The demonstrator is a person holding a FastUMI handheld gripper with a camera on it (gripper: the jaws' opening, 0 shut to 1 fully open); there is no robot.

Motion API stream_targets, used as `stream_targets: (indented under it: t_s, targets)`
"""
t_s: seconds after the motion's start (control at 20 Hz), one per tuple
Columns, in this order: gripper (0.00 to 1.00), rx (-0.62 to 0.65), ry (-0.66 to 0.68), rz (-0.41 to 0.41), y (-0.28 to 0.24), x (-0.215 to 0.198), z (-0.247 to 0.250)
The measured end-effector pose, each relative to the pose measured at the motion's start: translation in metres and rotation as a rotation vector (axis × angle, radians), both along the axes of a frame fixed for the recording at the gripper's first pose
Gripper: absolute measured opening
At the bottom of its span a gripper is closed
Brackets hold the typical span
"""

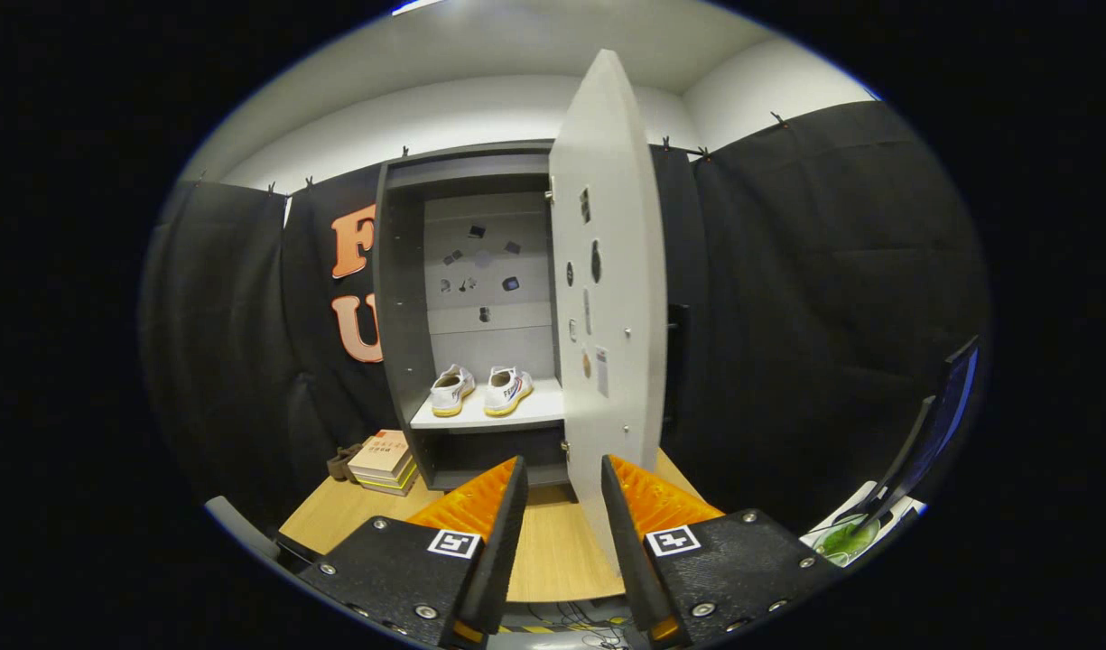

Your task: Open the shoe cabinet door, grab the shoes and put them into the shoe cabinet, then close the shoe cabinet door.

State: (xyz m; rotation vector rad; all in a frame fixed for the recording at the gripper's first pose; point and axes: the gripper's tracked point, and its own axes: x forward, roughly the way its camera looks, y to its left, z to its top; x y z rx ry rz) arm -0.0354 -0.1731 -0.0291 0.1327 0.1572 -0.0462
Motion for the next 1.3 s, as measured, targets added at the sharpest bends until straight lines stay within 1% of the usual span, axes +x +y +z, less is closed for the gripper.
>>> stream_targets:
  t_s: [0.25,0.3,0.55,0.9,1.15,1.3]
  targets:
    - [0.55,0.009,0.011,-0.024,-0.058,0.013,-0.014]
    - [0.57,0.008,0.007,-0.027,-0.068,0.017,-0.015]
    - [0.61,0.021,0.017,-0.016,-0.108,0.048,-0.033]
    - [0.64,0.053,0.015,0.035,-0.115,0.084,-0.043]
    - [0.64,0.061,0.010,0.075,-0.104,0.094,-0.043]
    - [0.64,0.051,0.006,0.076,-0.102,0.096,-0.042]
